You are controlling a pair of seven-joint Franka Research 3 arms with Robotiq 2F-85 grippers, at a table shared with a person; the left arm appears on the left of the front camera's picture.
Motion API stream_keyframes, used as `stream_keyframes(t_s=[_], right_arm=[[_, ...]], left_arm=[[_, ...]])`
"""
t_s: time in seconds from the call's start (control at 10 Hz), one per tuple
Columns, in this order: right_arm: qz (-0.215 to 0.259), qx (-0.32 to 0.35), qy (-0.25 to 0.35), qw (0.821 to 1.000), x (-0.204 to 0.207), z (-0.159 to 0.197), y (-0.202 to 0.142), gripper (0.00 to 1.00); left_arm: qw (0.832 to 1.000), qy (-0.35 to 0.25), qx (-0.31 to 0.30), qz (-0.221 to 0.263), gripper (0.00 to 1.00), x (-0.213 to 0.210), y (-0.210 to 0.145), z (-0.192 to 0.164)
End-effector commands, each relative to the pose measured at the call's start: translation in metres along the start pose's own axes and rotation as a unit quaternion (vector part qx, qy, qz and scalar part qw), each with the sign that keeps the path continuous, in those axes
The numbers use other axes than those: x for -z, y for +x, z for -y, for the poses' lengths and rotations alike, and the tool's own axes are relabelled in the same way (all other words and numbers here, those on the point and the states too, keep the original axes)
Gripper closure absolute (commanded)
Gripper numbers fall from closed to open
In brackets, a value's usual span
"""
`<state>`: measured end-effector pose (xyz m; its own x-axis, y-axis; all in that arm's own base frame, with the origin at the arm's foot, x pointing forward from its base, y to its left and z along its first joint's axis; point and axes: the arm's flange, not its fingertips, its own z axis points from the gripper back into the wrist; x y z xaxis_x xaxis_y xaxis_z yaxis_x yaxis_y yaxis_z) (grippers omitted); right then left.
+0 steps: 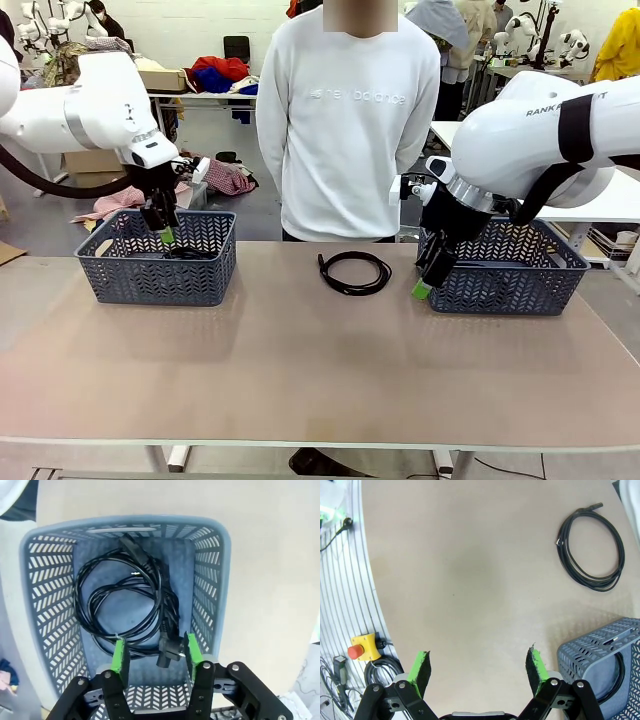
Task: Organize the cables according to human instructions.
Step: Pick up a bundle of cables and place it in the basket indicated by the human.
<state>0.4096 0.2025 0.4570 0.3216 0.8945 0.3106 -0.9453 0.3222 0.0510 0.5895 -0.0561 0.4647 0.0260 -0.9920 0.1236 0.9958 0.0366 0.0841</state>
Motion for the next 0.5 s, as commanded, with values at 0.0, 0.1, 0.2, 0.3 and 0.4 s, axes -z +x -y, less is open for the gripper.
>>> stream_keyframes(t_s=[0.0, 0.1, 0.2, 0.3, 0.4], right_arm=[[0.0, 0.0, -0.003, 1.0, -0.0012, 0.0008, 0.0025, 0.0], [0.0, 0.0, -0.003, 1.0, -0.0012, 0.0008, 0.0025, 0.0], [0.0, 0.0, -0.003, 1.0, -0.0012, 0.0008, 0.0025, 0.0], [0.0, 0.0, -0.003, 1.0, -0.0012, 0.0008, 0.0025, 0.0], [0.0, 0.0, -0.003, 1.0, -0.0012, 0.0008, 0.0025, 0.0]], left_arm=[[1.0, -0.01, -0.012, 0.007, 0.22, -0.0078, 0.0025, 0.0009], [1.0, -0.008, -0.013, 0.005, 0.0, -0.01, 0.0035, 0.0023], [1.0, -0.008, -0.014, 0.005, 0.02, -0.0112, 0.0044, 0.0041], [1.0, -0.007, -0.016, 0.006, 0.0, -0.0116, 0.0046, 0.0065], [1.0, -0.007, -0.017, 0.007, 0.0, -0.0112, 0.0051, 0.0086]])
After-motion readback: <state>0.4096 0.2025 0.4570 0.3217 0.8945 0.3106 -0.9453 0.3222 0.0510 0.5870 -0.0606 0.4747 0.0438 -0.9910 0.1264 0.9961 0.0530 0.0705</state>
